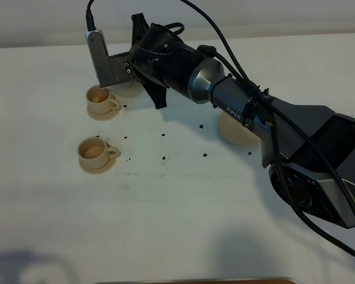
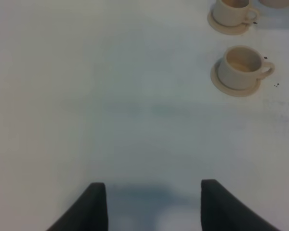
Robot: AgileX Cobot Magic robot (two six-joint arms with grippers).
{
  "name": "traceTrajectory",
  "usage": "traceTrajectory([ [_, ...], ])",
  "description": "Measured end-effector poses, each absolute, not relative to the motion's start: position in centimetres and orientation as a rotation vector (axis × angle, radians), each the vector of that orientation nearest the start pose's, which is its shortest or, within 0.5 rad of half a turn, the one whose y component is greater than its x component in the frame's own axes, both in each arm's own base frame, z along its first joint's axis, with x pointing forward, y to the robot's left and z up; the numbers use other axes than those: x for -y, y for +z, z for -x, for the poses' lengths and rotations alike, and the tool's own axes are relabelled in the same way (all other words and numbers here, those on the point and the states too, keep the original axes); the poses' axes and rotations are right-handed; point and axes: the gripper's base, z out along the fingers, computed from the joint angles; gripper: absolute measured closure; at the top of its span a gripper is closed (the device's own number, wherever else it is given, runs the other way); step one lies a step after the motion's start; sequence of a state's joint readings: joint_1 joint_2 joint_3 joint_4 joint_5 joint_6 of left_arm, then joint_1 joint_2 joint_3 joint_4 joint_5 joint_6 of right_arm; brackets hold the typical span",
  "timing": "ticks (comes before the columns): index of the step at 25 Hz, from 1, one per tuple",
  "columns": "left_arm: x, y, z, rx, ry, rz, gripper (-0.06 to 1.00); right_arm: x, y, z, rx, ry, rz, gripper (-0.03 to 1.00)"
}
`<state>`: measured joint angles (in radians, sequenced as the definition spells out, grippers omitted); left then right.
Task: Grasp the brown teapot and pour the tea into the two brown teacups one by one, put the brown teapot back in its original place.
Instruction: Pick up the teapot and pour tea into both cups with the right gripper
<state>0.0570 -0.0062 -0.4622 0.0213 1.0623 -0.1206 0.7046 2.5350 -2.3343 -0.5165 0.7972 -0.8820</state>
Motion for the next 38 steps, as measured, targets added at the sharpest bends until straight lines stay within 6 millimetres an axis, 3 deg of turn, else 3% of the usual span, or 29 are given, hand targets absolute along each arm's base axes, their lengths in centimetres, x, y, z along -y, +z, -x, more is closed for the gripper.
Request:
traceTrajectory([
  [38,-0.16,26.66,0.18,-2.069,-0.013,0.185,0.44,-34.34,18.72,-45.16,-1.309,-0.809,2.027,0.88],
])
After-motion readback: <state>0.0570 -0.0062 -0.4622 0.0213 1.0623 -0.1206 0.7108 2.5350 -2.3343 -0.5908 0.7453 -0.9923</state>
